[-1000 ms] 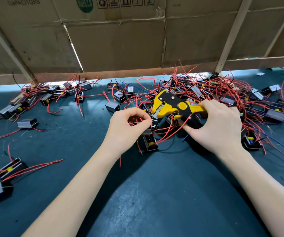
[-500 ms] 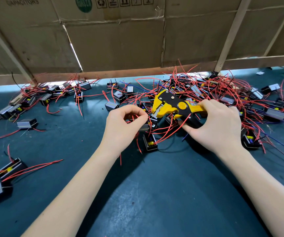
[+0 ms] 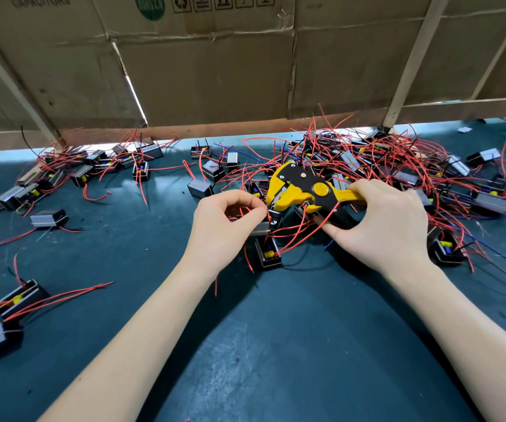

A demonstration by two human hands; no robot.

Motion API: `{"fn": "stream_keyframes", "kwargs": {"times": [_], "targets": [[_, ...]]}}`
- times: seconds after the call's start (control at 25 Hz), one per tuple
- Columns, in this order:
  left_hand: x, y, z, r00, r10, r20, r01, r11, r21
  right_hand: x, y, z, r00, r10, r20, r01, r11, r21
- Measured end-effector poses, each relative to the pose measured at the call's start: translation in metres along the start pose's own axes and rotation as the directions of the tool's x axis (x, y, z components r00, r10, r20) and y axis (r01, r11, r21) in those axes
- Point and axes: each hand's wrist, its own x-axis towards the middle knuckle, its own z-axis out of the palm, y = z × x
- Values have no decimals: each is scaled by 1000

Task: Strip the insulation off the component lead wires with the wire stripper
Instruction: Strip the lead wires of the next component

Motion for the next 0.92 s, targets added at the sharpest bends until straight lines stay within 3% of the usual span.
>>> {"fn": "stream_keyframes", "kwargs": {"times": [0.4,0.56,0.64,0.68,0.76,0.84,0.92], "targets": [[1,3,-4,999,35,25,-36,999,22,-1,-2,-2,997,28,-66,-30,999,-40],[11,3,-18,986,39,-163,-36,999,25,2,2,-1,996,57,-66,-60,997,-46],[17,-1,-29,988,-36,-149,57,988,143,2,4,-1,995,79,-59,-81,996,-29],[19,-5,-35,987,-90,-134,125,951,283,2,5,-2,995,78,-59,-80,996,-28],[21,-12,-40,977,-95,-192,189,802,566,3,5,-3,996,78,-54,-79,996,-32],[17,-11,-38,973,40,-227,120,754,646,4,4,-3,996,76,-45,-78,997,-28],[10,-1,-30,976,128,-178,0,812,583,4,4,-3,996,79,-44,-80,996,-28]]}}
